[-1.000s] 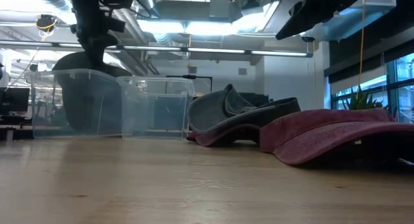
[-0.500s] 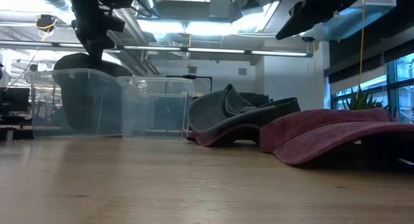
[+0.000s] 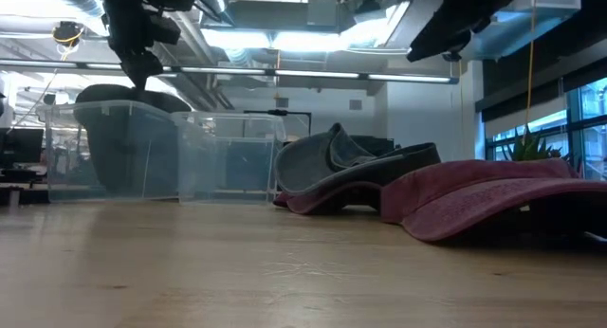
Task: Pick & Place hat
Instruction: Put the bottom gray cap into the left transparent bin, then put the bottom red cap into the right transparent bin
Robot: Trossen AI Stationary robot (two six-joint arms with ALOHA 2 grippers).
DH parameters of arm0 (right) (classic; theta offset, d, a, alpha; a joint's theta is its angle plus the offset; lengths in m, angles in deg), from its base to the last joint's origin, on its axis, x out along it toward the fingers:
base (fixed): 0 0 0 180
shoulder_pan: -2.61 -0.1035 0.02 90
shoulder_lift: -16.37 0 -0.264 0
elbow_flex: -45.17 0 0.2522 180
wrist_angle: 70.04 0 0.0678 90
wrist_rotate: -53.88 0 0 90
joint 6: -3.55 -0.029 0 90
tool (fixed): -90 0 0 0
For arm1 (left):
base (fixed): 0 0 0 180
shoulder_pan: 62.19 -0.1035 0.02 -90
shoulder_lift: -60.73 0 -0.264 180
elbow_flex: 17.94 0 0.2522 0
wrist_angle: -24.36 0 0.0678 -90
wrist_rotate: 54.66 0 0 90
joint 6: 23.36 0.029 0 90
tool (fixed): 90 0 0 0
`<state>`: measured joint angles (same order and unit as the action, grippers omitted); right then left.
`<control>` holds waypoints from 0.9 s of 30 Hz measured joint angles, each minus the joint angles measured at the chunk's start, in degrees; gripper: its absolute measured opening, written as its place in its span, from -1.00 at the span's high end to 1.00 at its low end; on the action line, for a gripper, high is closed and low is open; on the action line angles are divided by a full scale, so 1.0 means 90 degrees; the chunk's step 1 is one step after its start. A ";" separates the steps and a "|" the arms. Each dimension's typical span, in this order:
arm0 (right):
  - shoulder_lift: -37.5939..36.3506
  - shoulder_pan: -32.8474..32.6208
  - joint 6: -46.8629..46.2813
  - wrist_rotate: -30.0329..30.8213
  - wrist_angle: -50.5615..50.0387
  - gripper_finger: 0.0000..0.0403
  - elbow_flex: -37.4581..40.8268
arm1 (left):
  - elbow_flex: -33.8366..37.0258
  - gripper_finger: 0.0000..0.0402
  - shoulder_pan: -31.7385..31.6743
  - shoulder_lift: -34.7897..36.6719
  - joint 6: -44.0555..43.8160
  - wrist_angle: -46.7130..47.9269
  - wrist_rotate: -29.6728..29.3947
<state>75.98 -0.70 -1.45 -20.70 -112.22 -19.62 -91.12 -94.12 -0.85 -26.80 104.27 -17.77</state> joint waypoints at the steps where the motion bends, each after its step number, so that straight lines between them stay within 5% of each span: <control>1: 0.0000 0.0000 -0.0080 0.0000 -0.0056 0.00 0.0000 | 0.0000 -0.15 0.0000 0.0000 -0.0006 0.0000 0.0002; 11: 0.0002 0.0001 -0.1067 -0.0068 -0.0368 0.00 0.0000 | -0.0009 -0.13 0.0000 0.0012 -0.0149 0.0004 0.0080; 18: 0.0002 0.0002 -0.1085 -0.0068 -0.0355 0.00 0.0000 | -0.0410 -0.15 0.0000 0.0072 -0.0152 0.0000 -0.0472; 23: 0.0002 0.0002 -0.1136 -0.0066 -0.0355 0.00 0.0000 | -0.0544 -0.13 -0.0080 0.0091 -0.0197 0.0013 0.0097; 27: 0.0002 0.0002 -0.1133 -0.0069 -0.0429 0.00 0.0000 | -0.0545 -0.13 -0.0089 0.0088 -0.0366 -0.0117 -0.0073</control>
<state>76.00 -0.68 -11.65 -21.32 -116.08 -19.62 -96.02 -94.92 -0.06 -30.09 103.22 -18.43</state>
